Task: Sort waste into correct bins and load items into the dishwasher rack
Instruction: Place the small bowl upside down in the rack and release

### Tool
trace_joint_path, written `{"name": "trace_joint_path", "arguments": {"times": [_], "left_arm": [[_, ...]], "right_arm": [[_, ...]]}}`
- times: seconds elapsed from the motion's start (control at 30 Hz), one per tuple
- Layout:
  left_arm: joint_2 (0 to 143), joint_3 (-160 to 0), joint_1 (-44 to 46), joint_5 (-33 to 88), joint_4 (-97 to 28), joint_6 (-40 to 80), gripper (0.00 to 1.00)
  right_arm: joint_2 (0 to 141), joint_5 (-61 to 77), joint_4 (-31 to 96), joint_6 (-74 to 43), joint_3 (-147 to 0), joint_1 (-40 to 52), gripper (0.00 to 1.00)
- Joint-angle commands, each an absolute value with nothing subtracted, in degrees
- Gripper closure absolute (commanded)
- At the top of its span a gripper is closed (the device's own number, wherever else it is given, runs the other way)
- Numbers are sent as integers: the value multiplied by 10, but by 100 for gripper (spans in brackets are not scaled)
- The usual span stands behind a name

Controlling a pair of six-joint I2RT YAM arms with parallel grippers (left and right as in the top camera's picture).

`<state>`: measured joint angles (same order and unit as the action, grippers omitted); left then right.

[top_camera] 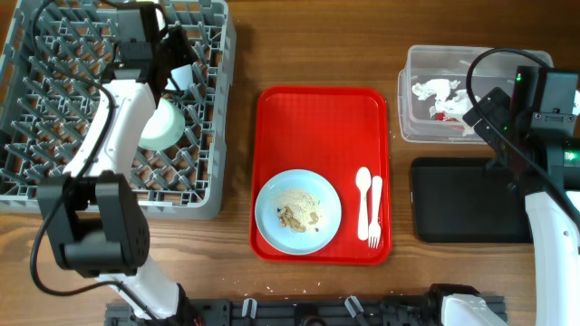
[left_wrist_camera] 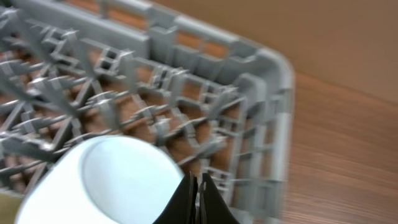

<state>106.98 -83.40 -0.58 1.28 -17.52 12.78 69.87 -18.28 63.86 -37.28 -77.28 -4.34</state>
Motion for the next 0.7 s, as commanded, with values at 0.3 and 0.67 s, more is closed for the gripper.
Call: {"name": "trace_joint_path", "arguments": {"times": [0.3,0.67], "left_arm": [[1081,-831,-49,-24,-258,89,96],[1056,-831,-52,-25,-342,64,96]], "right_arm": [[700,-194,637,-375,-772,-45,1],[700,-194,637,-375,-772,-45,0]]}}
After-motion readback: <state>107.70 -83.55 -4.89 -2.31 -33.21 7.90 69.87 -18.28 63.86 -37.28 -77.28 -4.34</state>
